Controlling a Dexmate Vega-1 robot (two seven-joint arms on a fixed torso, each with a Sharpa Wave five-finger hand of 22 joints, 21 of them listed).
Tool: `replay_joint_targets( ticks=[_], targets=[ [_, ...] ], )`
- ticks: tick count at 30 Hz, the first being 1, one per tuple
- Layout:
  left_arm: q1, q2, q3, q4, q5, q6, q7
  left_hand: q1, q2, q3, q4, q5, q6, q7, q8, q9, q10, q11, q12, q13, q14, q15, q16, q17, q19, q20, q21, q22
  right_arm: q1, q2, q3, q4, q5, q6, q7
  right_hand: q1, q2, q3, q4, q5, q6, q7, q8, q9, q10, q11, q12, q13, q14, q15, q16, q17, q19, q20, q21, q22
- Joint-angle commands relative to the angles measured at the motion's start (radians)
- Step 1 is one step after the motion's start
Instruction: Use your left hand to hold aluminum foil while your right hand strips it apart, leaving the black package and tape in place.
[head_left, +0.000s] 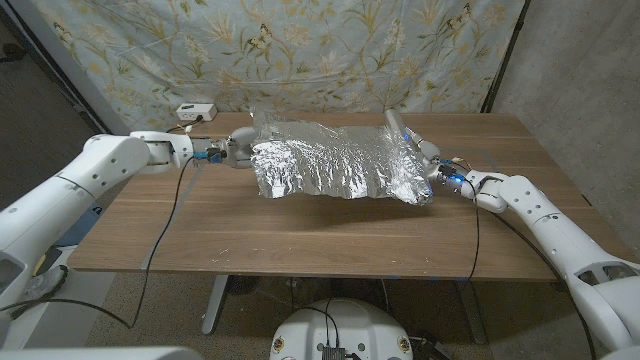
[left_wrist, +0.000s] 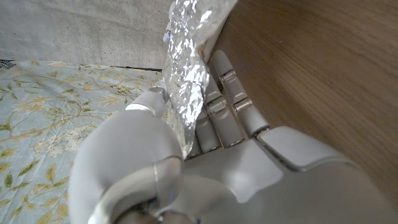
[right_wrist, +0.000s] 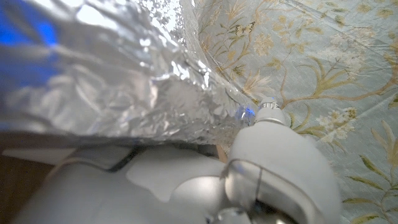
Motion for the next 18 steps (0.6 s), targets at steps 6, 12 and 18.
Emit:
replay_joint_targets(
  ticks=[6, 12, 18],
  targets=[
    [-0.006, -0.021, 0.004, 0.030, 0.011, -0.004, 0.013, -0.001, -0.002, -0.002, 0.003, -0.005, 0.036, 0.022, 0.003, -0.004, 0.020, -0.025, -0.006, 0.000, -0.023, -0.016, 0.000, 0.007, -0.002, 0.002, 0.009, 0.002, -0.011, -0.010, -0.001, -0.016, 0.012, 0.005, -0.010, 0.003, 0.008, -0.003, -0.002, -0.002, 0.006, 0.060, 0.004, -0.001, 0.013, -0.003, -0.002, 0.003, 0.003, -0.002, -0.003, 0.003, -0.001, -0.005, 0.000, 0.002],
    [-0.005, -0.038, 0.003, 0.043, 0.004, -0.009, 0.021, -0.012, -0.003, -0.005, 0.009, -0.005, 0.027, 0.012, -0.004, -0.010, -0.006, -0.025, -0.028, -0.015, -0.031, -0.006, -0.003, 0.010, -0.008, 0.005, 0.012, 0.002, -0.006, -0.012, -0.007, -0.013, 0.011, 0.000, -0.009, 0.003, 0.008, -0.004, -0.002, -0.002, 0.007, 0.059, 0.004, -0.001, 0.013, -0.003, -0.002, 0.003, 0.002, -0.002, -0.003, 0.003, -0.001, -0.005, 0.000, 0.002],
    [-0.007, -0.059, 0.006, 0.063, -0.002, -0.016, 0.012, -0.062, -0.013, -0.026, 0.027, -0.006, -0.084, 0.024, -0.066, -0.032, -0.095, 0.004, -0.111, -0.073, -0.110, 0.032, -0.034, 0.008, -0.061, 0.031, 0.003, 0.000, -0.004, -0.018, -0.008, -0.019, 0.012, -0.008, -0.017, 0.003, 0.009, -0.005, -0.002, -0.003, 0.008, 0.059, 0.004, -0.001, 0.014, -0.003, -0.003, 0.002, 0.002, -0.003, -0.004, 0.003, 0.000, -0.005, 0.000, 0.002]
  ],
)
